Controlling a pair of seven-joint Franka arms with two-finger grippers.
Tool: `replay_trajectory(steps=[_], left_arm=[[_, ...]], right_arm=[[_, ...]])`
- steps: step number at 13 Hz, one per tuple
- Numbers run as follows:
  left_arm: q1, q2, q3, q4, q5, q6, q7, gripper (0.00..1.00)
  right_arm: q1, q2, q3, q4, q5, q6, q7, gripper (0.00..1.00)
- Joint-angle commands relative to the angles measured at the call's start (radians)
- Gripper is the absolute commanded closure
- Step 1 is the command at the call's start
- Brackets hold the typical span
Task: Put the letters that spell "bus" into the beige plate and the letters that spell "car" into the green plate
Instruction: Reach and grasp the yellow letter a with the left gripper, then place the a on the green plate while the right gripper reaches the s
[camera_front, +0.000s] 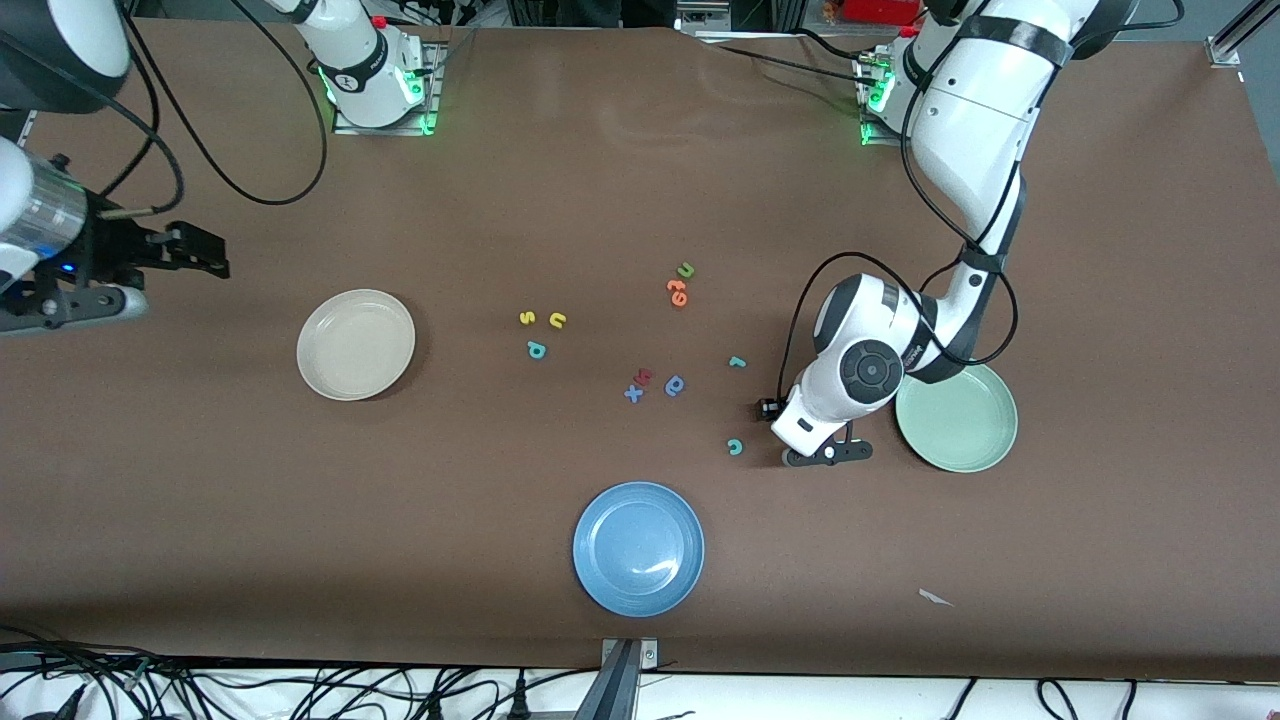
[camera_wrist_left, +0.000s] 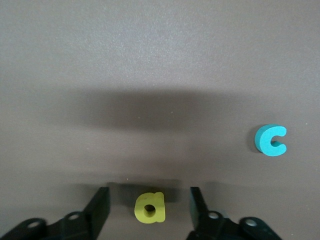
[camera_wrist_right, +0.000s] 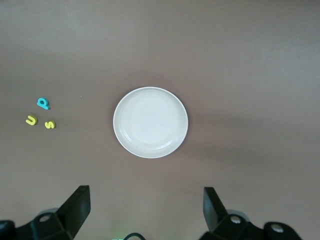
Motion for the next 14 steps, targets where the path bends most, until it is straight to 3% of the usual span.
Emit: replay_trajectory(steps=[1, 3, 14], left_arm=[[-0.004, -0.008, 0.0, -0.013, -0.019, -0.023, -0.006, 0.5], [-0.006, -0.008, 0.0, -0.013, -0.019, -0.05, -0.004, 0.59], [-0.011, -0.007, 0.002, -0.007, -0.009, -0.048, -0.02, 0.83]], right_arm=[[0.011, 0.016, -0.001, 0.012, 0.004, 0.011, 0.022, 0.0], [0.025, 0.039, 0.002, -0.004, 0.012, 0.077, 0.036, 0.0], [-0.01, 0.039, 0.348, -0.448, 0.01, 0.563, 0.419, 0.0]])
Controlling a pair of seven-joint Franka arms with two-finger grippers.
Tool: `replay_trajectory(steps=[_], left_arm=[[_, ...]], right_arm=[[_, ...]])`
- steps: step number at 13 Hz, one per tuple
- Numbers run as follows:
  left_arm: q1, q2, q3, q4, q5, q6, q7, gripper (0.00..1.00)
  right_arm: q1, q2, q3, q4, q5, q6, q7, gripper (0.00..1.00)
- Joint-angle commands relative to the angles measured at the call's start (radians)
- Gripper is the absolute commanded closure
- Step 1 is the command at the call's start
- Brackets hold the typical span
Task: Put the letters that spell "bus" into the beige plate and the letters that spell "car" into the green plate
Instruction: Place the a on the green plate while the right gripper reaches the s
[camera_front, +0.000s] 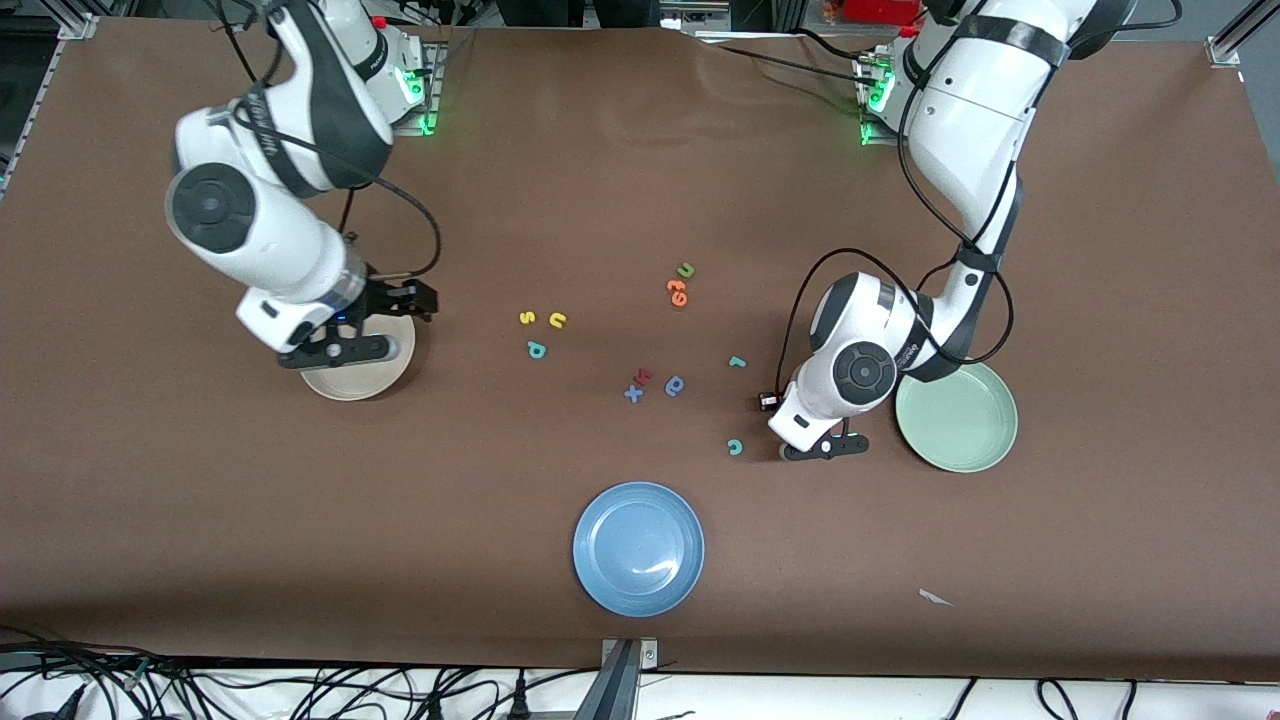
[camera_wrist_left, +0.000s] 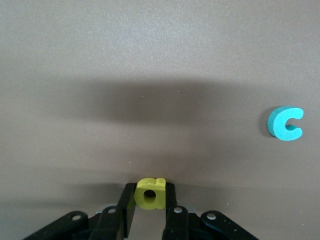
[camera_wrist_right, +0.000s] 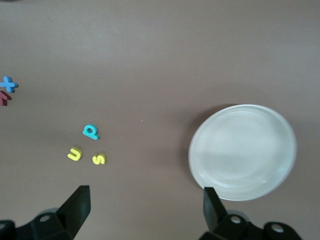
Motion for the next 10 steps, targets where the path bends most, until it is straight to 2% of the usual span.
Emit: replay_trajectory(steps=[1, 4, 5, 7, 10], left_arm=[[0.006, -0.014, 0.007, 0.002, -0.006, -0.007, 0.005, 0.84], [0.082, -0.043, 0.011, 0.005, 0.037, -0.072, 0.162, 0.86], [0.113, -0.057, 0.012, 0.007, 0.047, -0.111, 0.234, 0.86], [0.186, -0.103, 0.012, 0.008, 0.101, -0.196, 0.392, 0.86], [0.292, -0.14, 0.012, 0.01, 0.152, -0.268, 0.613, 0.86]], right_arm=[[-0.025, -0.027, 0.092, -0.157, -0.008, 0.182, 0.126, 0.0], [-0.025, -0.008, 0.122, -0.267, -0.017, 0.33, 0.156, 0.0], [-0.025, 0.009, 0.125, -0.27, -0.028, 0.353, 0.157, 0.0], [-0.025, 0.069, 0.128, -0.264, -0.112, 0.401, 0.157, 0.0], [-0.022, 0.141, 0.152, -0.265, -0.158, 0.487, 0.205, 0.0]])
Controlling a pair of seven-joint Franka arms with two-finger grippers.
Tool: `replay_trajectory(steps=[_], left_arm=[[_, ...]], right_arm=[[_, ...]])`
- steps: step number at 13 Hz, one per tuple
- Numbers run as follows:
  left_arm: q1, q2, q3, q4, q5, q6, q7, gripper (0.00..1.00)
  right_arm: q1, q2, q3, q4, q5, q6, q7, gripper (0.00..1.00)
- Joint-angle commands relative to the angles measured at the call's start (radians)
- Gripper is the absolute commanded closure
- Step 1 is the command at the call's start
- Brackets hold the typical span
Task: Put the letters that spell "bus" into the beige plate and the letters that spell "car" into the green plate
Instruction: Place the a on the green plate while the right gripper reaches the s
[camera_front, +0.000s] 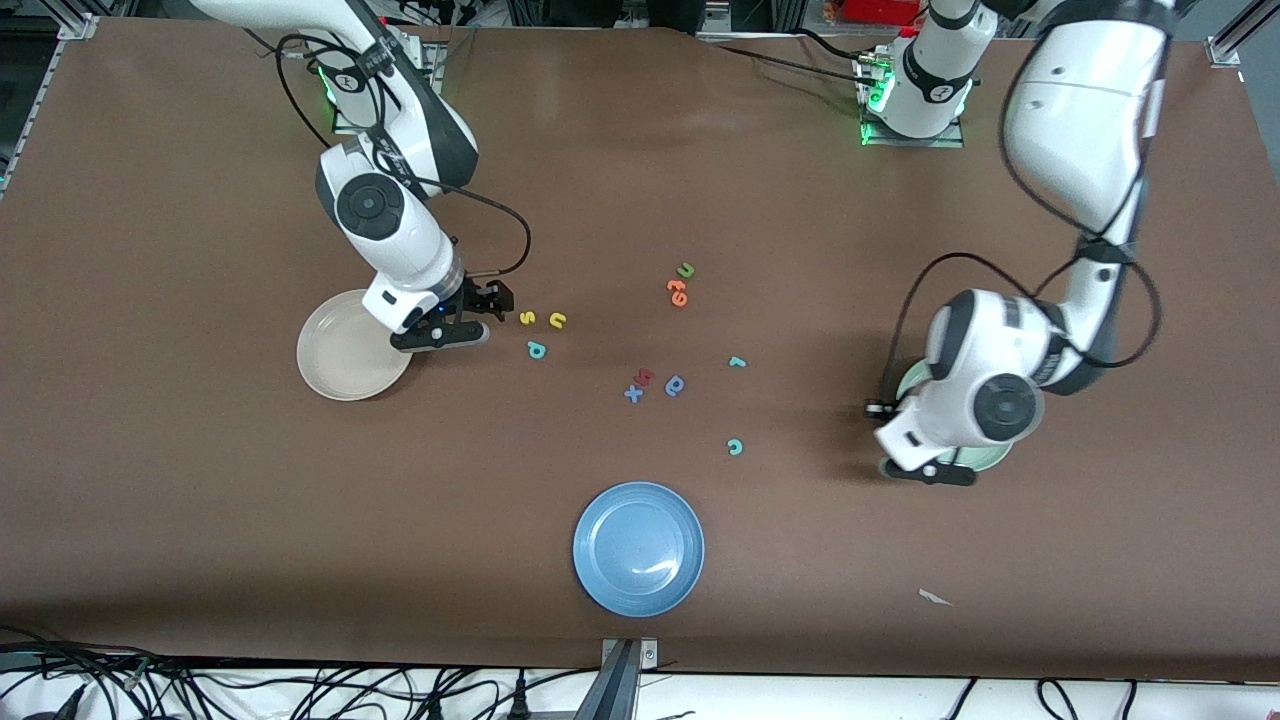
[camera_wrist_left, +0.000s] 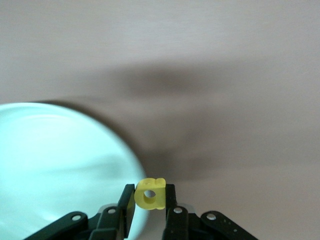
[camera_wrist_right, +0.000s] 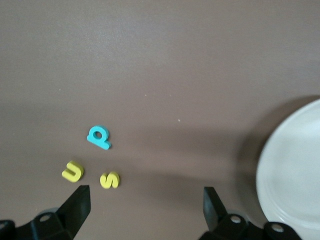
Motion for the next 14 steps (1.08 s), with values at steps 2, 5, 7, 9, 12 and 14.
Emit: replay_trajectory(steps=[2, 5, 7, 9, 12, 14], left_arm=[[0.083, -0.032, -0.012, -0.018, 0.136, -0.072, 0.261, 0.77], [0.075, -0.009, -0.016, -0.015, 0.149, -0.07, 0.254, 0.0], [0.068, 0.01, -0.018, 0.041, 0.037, -0.069, 0.123, 0.0], [0.013, 0.062, -0.022, 0.121, -0.038, -0.049, 0.011, 0.0], [-0.09, 0.151, -0.021, 0.228, -0.072, 0.049, -0.242, 0.0], [-0.127, 0.194, -0.022, 0.288, -0.08, 0.077, -0.391, 0.0]], right_arm=[[-0.014, 0.107, 0.047, 0.006, -0.174, 0.105, 0.15, 0.0], [-0.003, 0.168, 0.058, 0.01, -0.335, 0.146, 0.32, 0.0], [-0.002, 0.165, 0.064, 0.003, -0.341, 0.145, 0.333, 0.0], [0.001, 0.154, 0.079, -0.01, -0.341, 0.143, 0.366, 0.0], [0.003, 0.127, 0.085, -0.061, -0.343, 0.156, 0.37, 0.0], [0.003, 0.128, 0.085, -0.09, -0.343, 0.192, 0.371, 0.0]])
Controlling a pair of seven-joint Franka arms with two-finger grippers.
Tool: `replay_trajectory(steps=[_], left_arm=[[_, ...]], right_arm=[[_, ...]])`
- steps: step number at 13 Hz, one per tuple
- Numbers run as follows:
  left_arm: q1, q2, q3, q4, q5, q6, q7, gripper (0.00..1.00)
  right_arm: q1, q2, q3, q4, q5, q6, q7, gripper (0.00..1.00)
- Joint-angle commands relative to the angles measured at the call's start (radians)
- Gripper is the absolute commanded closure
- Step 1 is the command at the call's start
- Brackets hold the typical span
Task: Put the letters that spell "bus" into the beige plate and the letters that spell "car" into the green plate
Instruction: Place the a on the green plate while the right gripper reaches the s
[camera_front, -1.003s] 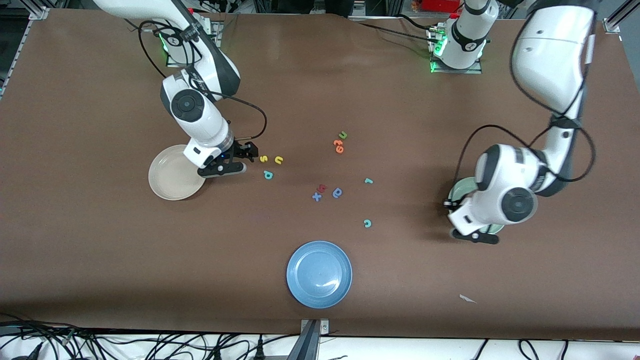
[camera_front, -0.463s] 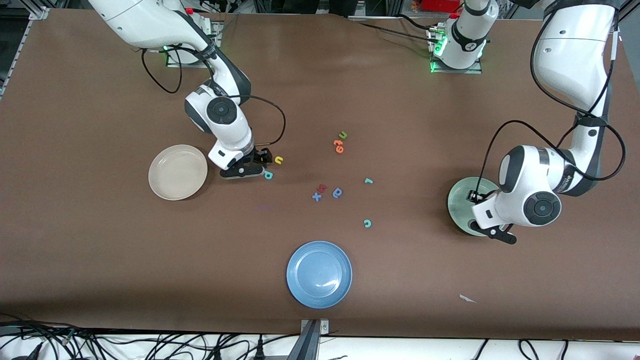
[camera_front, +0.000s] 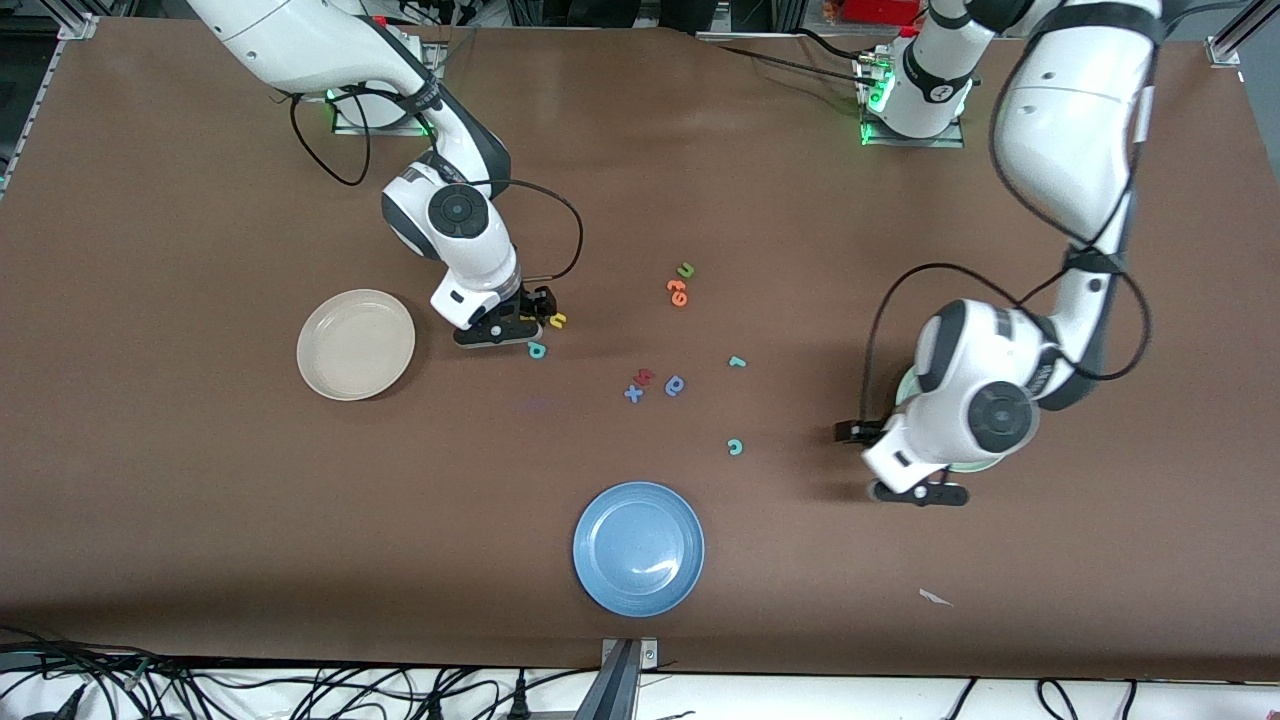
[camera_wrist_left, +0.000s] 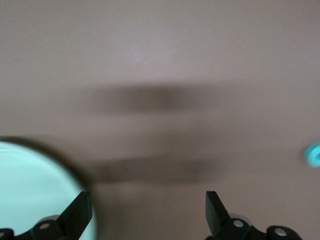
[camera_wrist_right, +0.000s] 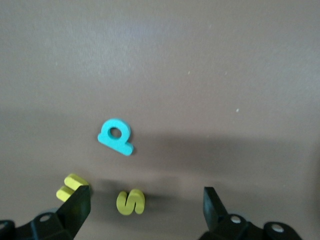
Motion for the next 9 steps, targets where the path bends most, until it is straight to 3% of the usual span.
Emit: replay_trajectory(steps=[1, 4, 6, 9], left_arm=[[-0.038, 0.087, 0.008, 0.134, -0.054, 0.005, -0.196, 0.0], [-0.093, 0.131, 0.01, 0.192, -0.079, 0.007, -0.387, 0.0], [-0.127, 0.15, 0.01, 0.203, -0.077, 0.077, -0.532, 0.0], [-0.165, 0.162, 0.016, 0.203, -0.074, 0.097, -0.617, 0.0]], right_arm=[[-0.005, -0.031, 0.005, -0.072, -0.025, 0.06, 0.033, 0.0], [-0.005, -0.022, 0.005, -0.082, -0.029, 0.078, 0.033, 0.0], [-0.003, -0.011, 0.005, -0.083, -0.031, 0.088, 0.033, 0.01], [-0.003, -0.007, 0.005, -0.082, -0.033, 0.097, 0.033, 0.05]])
